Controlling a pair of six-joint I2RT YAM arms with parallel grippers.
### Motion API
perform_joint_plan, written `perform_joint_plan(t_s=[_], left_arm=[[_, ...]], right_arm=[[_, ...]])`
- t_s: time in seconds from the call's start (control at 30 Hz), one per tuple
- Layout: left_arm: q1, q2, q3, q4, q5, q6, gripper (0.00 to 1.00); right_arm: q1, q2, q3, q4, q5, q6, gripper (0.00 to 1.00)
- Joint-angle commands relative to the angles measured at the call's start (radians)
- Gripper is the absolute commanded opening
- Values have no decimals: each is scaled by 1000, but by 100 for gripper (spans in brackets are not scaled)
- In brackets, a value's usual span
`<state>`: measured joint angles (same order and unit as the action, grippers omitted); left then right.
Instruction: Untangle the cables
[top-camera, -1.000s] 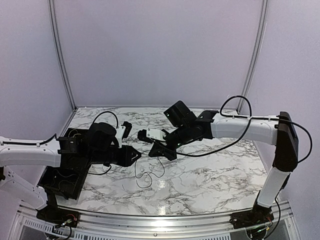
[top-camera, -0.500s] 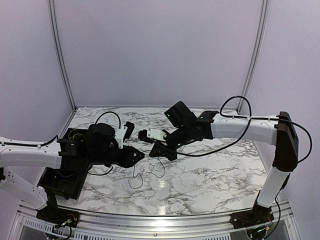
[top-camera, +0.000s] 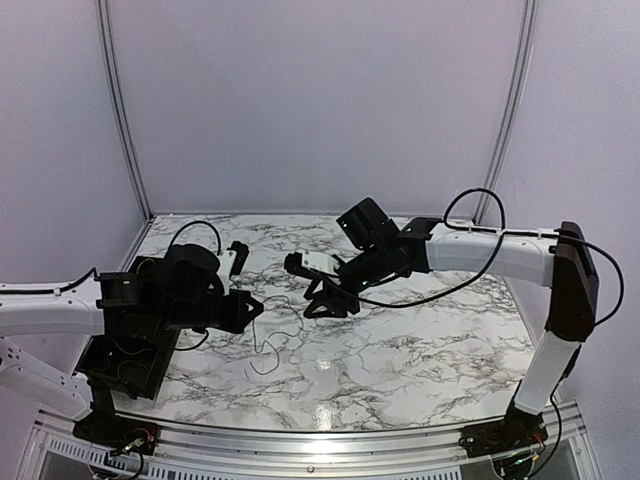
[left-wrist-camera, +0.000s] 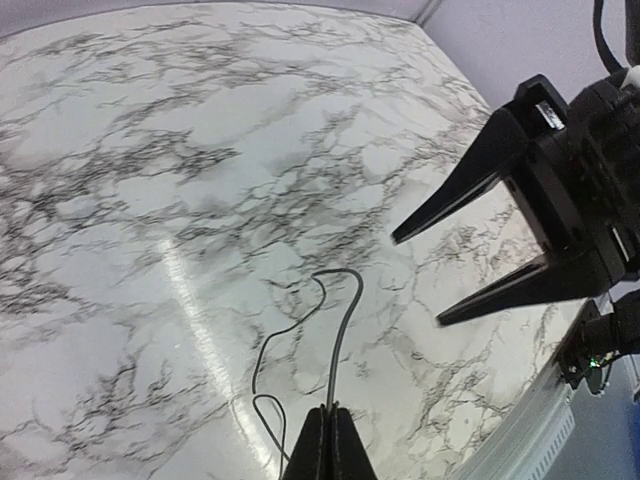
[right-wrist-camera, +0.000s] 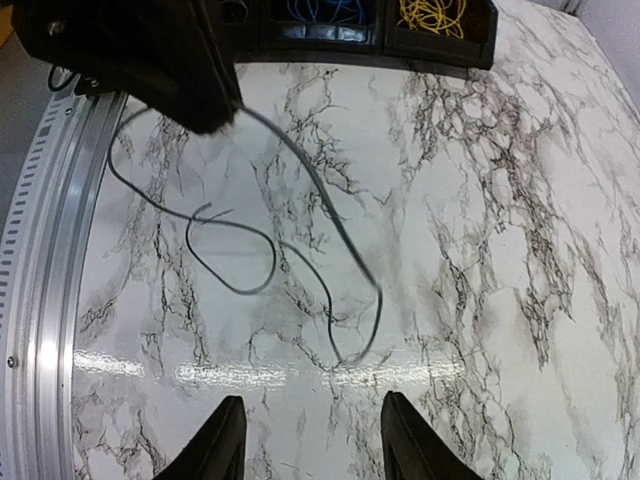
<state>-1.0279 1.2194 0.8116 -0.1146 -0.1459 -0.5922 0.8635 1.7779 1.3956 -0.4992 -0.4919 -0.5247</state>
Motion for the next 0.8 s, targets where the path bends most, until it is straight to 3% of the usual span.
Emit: perform_joint_plan(t_s=[0.0, 0.37, 0.77], left_arm=[[0, -124, 82, -377, -218, -80, 0], [2, -344, 235, -1009, -469, -327, 0], [2, -437, 249, -1324, -571, -589, 0]], right_arm=[[-83, -69, -8, -12, -50, 1, 48], [-158, -71, -43, 4, -65, -9, 48], [-159, -55, -48, -3, -71, -18, 48]])
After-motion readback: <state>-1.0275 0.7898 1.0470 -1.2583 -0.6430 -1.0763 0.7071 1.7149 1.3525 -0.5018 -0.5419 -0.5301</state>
